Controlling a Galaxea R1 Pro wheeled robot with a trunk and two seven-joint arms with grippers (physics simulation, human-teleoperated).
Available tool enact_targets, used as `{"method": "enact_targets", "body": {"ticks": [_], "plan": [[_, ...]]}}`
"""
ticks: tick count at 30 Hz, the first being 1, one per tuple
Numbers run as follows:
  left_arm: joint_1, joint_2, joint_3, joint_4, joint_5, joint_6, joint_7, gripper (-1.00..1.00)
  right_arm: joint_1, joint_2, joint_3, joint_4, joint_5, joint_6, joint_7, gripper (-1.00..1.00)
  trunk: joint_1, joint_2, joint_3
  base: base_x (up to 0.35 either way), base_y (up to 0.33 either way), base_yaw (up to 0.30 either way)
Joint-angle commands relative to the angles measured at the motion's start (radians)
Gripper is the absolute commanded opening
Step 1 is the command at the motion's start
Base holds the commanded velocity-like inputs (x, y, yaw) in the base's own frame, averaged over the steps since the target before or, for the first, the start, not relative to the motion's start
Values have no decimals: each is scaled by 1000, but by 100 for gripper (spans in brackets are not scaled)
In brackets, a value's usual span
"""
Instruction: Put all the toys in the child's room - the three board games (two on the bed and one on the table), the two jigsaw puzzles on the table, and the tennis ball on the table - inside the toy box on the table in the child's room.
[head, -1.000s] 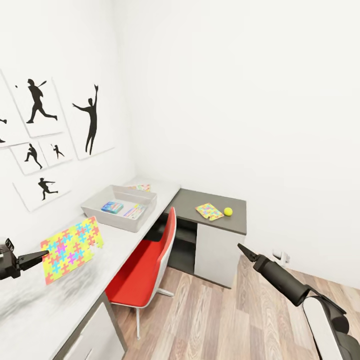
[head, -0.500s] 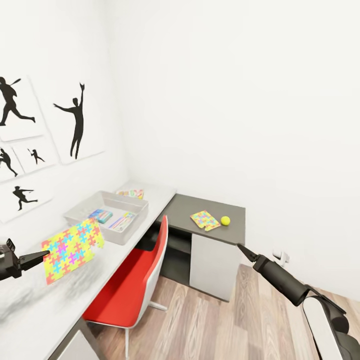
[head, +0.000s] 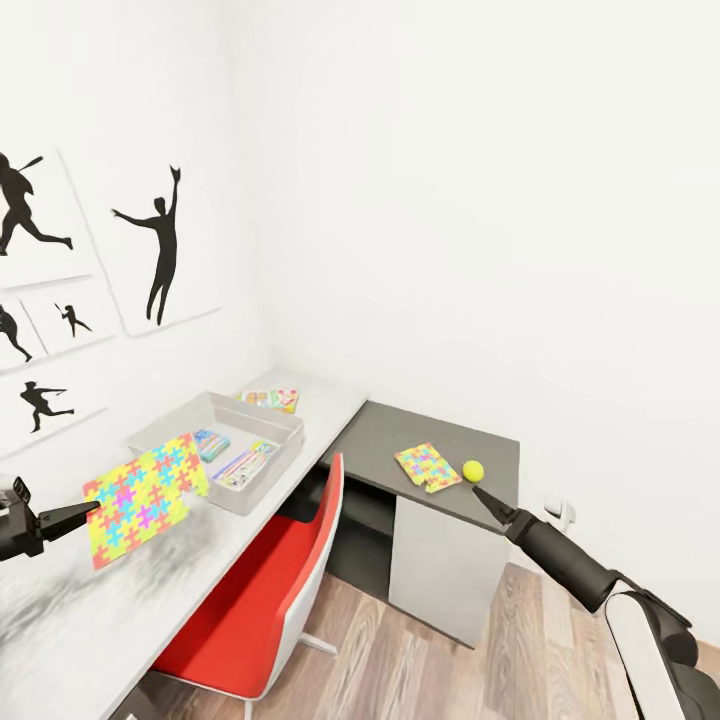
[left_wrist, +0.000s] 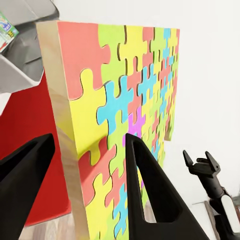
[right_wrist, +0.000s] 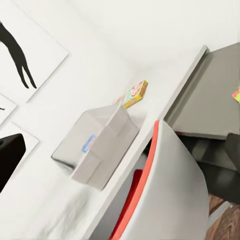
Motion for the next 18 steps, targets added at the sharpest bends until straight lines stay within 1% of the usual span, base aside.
{"method": "enact_targets", "body": {"ticks": [1,11,18], "plan": [[-2,0,0,0,-2,10,-5,-100,-1,0,-2,0,-6,8,1,100,1,-2,-2,278,-210,272],[-2,-2,0,0,-2,10,-5,-100,-1,0,-2,-1,-4,8,4,100,1,-2,3,264,-233,277],[-2,-2,0,0,-2,9,-5,-100,0,-1,1,-41,-4,16,6,100,1,-2,5,257,-245,282]]}}
